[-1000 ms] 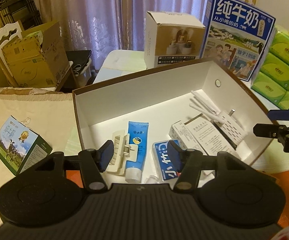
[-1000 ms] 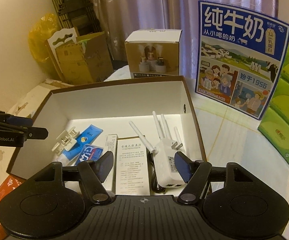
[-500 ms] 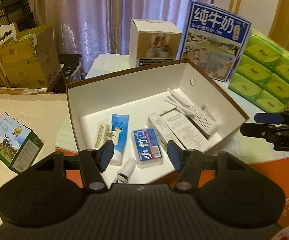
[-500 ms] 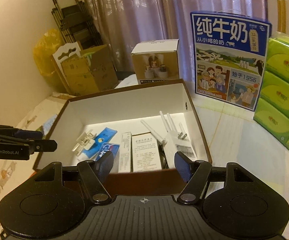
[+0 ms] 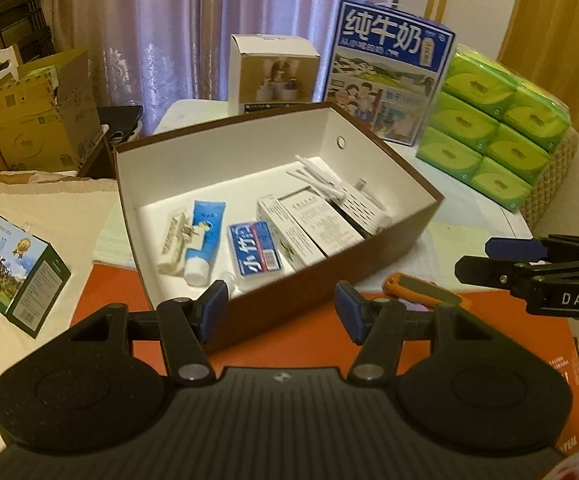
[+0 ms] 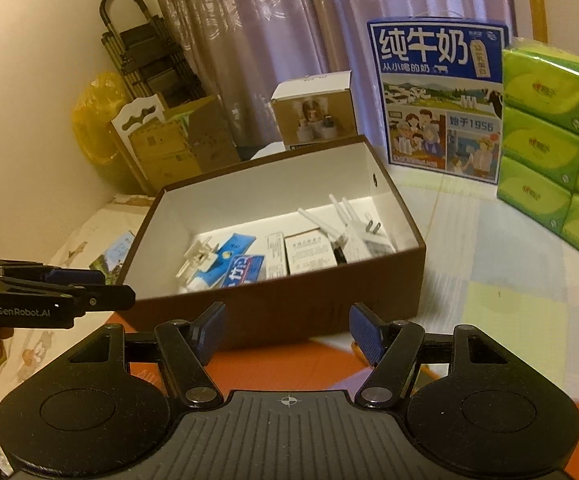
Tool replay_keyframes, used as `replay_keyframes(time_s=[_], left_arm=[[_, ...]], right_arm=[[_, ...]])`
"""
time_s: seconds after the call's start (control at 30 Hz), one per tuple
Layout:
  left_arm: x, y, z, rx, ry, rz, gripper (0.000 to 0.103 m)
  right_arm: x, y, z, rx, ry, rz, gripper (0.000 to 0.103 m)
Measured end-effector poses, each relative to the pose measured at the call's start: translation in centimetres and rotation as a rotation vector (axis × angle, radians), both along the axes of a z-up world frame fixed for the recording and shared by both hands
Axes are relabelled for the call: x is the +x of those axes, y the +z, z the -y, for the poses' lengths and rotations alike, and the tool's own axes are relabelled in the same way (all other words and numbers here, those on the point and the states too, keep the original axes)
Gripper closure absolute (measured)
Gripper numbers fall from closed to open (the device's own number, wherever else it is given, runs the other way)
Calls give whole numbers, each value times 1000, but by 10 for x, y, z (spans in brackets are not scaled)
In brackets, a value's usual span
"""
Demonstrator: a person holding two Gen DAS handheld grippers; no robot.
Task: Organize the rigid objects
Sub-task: 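Withdraw both tools from the box back over the mat, then grasp the lavender hand cream tube with the left tool while the right tool grasps the orange utility knife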
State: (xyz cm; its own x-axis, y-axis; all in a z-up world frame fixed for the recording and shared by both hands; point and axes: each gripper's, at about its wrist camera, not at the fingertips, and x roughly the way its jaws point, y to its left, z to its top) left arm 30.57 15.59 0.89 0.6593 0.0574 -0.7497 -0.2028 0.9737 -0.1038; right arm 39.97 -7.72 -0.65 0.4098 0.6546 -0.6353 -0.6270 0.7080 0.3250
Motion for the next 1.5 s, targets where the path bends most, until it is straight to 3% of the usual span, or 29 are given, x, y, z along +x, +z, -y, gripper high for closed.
replay_keyframes(time_s=[0.77, 1.5], left_arm=[[-38, -35, 74, -51, -128, -94, 48], [-19, -67, 114, -43, -230, -142, 49]], right_arm=[[-71, -24, 59, -22, -95, -89, 38], [-83, -57, 89, -141, -164, -109, 38]])
